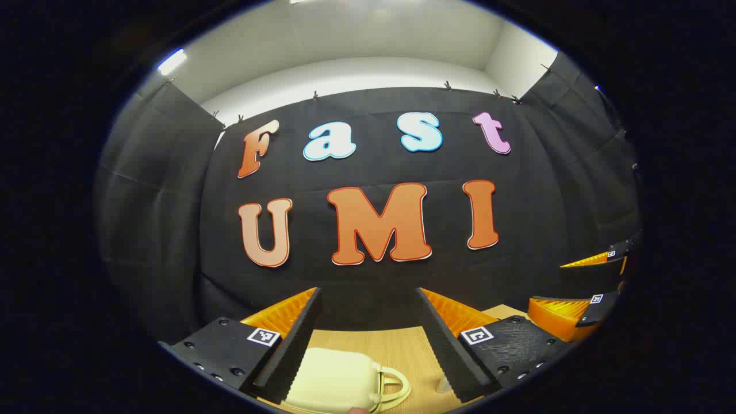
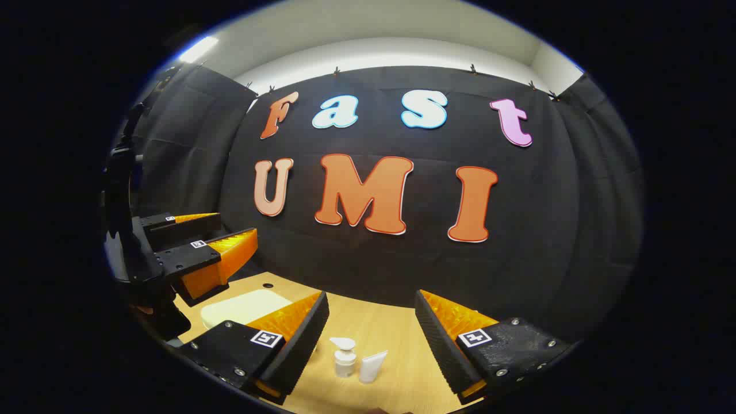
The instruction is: First open the suitcase, pack the skin care products into it, and then close the suitcase.
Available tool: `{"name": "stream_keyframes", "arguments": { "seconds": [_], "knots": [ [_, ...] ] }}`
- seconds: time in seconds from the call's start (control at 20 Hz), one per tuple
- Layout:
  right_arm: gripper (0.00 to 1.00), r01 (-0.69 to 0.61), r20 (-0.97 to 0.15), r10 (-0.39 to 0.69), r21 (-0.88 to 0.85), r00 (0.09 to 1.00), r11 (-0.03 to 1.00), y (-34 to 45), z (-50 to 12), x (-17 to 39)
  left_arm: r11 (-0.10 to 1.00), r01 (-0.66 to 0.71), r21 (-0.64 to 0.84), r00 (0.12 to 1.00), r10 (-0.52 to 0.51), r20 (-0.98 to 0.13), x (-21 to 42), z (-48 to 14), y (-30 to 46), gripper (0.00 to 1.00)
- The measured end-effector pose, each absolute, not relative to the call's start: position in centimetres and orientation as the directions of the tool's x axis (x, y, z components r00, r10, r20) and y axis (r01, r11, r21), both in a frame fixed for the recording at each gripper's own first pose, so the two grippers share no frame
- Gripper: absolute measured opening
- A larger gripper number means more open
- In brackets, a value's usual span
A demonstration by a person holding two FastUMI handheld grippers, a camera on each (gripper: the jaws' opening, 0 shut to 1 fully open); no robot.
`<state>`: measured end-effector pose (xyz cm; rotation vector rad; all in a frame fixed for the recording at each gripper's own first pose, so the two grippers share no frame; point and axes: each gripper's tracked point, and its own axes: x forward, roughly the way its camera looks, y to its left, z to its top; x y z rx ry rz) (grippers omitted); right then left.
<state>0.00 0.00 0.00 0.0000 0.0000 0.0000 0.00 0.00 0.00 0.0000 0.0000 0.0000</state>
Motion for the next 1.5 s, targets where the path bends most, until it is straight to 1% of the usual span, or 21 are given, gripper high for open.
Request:
{"name": "stream_keyframes", "arguments": {
  "seconds": [0.25,0.3,0.35,0.4,0.45,0.5,0.55,0.6,0.65,0.8,0.85,0.9,0.95,1.0,1.05,1.1,1.15,1.25,1.45,1.5],
  "knots": [
    [0.95,-0.025,0.015,0.025,-0.005,1.0,1.0,1.1,0.1,0.1,1.0,-0.014,-0.006,1.0,0.014,0.004,-0.5,0.1,0.1,1.0],
    [0.95,-0.026,0.017,0.026,-0.005,1.0,1.0,1.0,0.2,0.0,1.0,-0.008,-0.014,1.0,0.008,0.005,-0.4,0.0,0.0,0.98],
    [0.96,-0.018,0.02,0.018,-0.006,1.0,1.0,0.9,0.4,-0.1,1.0,-0.001,-0.024,1.0,0.001,0.004,-0.2,0.0,-0.1,1.0],
    [0.96,-0.013,0.017,0.013,-0.004,1.0,1.0,0.7,0.3,-0.3,0.999,0.01,-0.036,1.0,-0.01,0.001,-0.3,-0.2,-0.4,0.98],
    [0.95,-0.006,0.012,0.006,-0.002,1.0,1.0,0.7,0.2,-0.3,0.998,0.023,-0.051,1.0,-0.023,0.001,-0.4,-0.1,-0.7,0.98],
    [0.99,0.004,0.007,-0.004,-0.003,1.0,1.0,0.5,0.1,-0.4,0.998,0.033,-0.061,0.999,-0.033,0.002,-0.6,-0.1,-1.0,0.98],
    [0.95,0.01,0.006,-0.01,-0.004,1.0,1.0,0.4,0.1,-0.6,0.997,0.036,-0.066,0.999,-0.036,0.003,-0.7,0.0,-1.0,1.0],
    [0.95,0.02,0.008,-0.019,-0.006,1.0,1.0,0.2,0.3,-0.9,0.997,0.037,-0.067,0.999,-0.037,0.006,-0.7,0.0,-0.8,0.98],
    [0.95,0.024,0.01,-0.024,-0.008,1.0,1.0,0.3,0.4,-1.0,0.997,0.04,-0.06,0.999,-0.04,0.001,-0.6,-0.1,-0.8,1.0],
    [0.95,0.034,0.007,-0.034,-0.017,0.999,0.999,0.4,0.3,-1.1,0.999,0.037,-0.026,0.999,-0.038,-0.028,0.1,-1.4,-0.2,1.0],
    [0.95,0.04,0.008,-0.039,-0.023,0.999,0.999,0.4,0.2,-1.1,0.999,0.042,-0.027,0.998,-0.043,-0.038,0.3,-1.7,-0.2,0.98],
    [0.95,0.042,0.009,-0.042,-0.027,0.999,0.999,0.3,0.2,-1.1,0.999,0.044,-0.025,0.998,-0.045,-0.047,0.2,-2.2,-0.3,1.0],
    [0.99,0.047,0.011,-0.047,-0.029,0.999,0.998,0.2,0.1,-1.2,0.999,0.04,-0.01,0.998,-0.04,-0.057,0.2,-2.6,0.0,0.98],
    [0.95,0.053,0.012,-0.053,-0.03,0.999,0.998,0.0,0.1,-1.1,0.999,0.043,0.012,0.997,-0.042,-0.067,0.4,-3.2,0.2,0.98],
    [0.99,0.06,0.012,-0.06,-0.03,0.998,0.998,-0.3,0.0,-1.1,0.998,0.057,0.041,0.995,-0.054,-0.081,0.4,-3.9,-0.1,0.98],
    [0.92,0.067,0.01,-0.067,-0.03,0.998,0.997,-0.7,-0.2,-1.0,0.995,0.073,0.07,0.993,-0.066,-0.098,0.5,-4.7,-0.5,0.98],
    [0.95,0.072,0.006,-0.072,-0.029,0.997,0.997,-1.1,-0.4,-0.9,0.99,0.093,0.103,0.989,-0.08,-0.122,0.5,-5.9,-1.0,0.98],
    [0.95,0.081,0.0,-0.081,-0.029,0.997,0.996,-2.0,-0.6,-0.4,0.974,0.137,0.181,0.978,-0.105,-0.179,0.5,-8.8,-1.8,0.98],
    [0.95,0.115,0.001,-0.115,-0.051,0.993,0.992,-4.4,-0.8,0.4,0.905,0.241,0.352,0.954,-0.154,-0.257,0.5,-14.0,-4.5,0.98],
    [0.96,0.12,-0.003,-0.12,-0.056,0.993,0.991,-4.8,-1.0,0.5,0.883,0.266,0.387,0.947,-0.165,-0.274,0.2,-15.3,-5.1,1.0]
  ]
}}
